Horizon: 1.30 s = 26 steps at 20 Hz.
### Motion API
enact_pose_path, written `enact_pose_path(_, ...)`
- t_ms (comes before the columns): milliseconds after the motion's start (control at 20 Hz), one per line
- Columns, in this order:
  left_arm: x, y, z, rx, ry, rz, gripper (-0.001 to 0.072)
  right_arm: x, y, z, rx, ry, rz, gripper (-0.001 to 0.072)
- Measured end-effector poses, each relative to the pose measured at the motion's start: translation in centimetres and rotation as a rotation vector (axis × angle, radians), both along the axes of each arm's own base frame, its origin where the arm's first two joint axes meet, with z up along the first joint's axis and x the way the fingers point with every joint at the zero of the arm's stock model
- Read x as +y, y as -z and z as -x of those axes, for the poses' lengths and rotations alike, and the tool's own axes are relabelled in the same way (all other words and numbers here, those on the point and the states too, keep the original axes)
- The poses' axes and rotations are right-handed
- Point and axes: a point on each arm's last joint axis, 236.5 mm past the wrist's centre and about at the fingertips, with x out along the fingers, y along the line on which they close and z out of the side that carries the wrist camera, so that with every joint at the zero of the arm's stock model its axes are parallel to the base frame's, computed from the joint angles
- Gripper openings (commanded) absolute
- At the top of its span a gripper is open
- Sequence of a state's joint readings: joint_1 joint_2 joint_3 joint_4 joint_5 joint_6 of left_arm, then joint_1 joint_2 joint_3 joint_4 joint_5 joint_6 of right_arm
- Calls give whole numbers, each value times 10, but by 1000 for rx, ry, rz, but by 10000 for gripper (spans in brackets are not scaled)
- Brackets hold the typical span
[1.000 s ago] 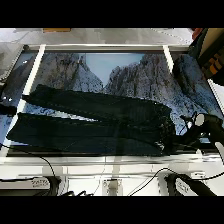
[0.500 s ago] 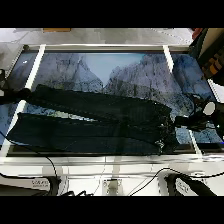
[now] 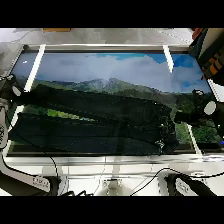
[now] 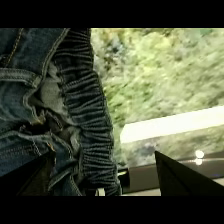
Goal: Fold the clothes and pants, and hang the long-sleeved shirts on hangers.
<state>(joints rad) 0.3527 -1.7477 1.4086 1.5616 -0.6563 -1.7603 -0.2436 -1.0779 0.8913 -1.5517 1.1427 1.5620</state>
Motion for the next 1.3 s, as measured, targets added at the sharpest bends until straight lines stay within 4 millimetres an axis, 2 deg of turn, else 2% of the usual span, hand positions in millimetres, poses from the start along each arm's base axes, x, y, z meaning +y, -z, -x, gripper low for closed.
enact_pose_path(50, 2, 4, -1, -2, -14, -2, 448, 0, 0, -1, -4, 0, 0, 694)
enact_pose_path(150, 3, 11, -5, -10, -36, 2, 371, 0, -1, -3, -11, 0, 1, 694)
enact_pose_path(250, 3, 14, -10, -31, -59, 10, 111, 0, -1, -4, -16, 0, 1, 694)
enact_pose_path(300, 3, 15, -12, -36, -63, 10, 29, 0, -1, -4, -19, 1, 1, 694)
enact_pose_path(450, 3, 5, -16, -67, -73, 8, 30, -1, -2, -8, -37, 1, 4, 694)
enact_pose_path(550, 5, -18, -21, -115, -64, -15, 30, -2, -3, -11, -49, 2, 7, 695)
enact_pose_path(700, 6, -65, -22, -164, 26, -107, 29, -3, -4, -15, -65, 2, 11, 695)
enact_pose_path(750, 5, -78, -18, -160, 62, -139, 29, -3, -5, -16, -70, 2, 11, 694)
enact_pose_path(850, 4, -89, -5, -110, 116, -185, 28, -3, -5, -18, -78, 3, 13, 694)
enact_pose_path(950, 9, -79, 21, 0, 153, -215, 28, -3, -6, -19, -82, 2, 14, 695)
enact_pose_path(1150, 16, -35, 72, 193, 171, -200, 28, -4, -6, -19, -86, 3, 16, 694)
enact_pose_path(1300, 21, -15, 96, 260, 162, -181, 29, -4, -6, -20, -87, 2, 16, 694)
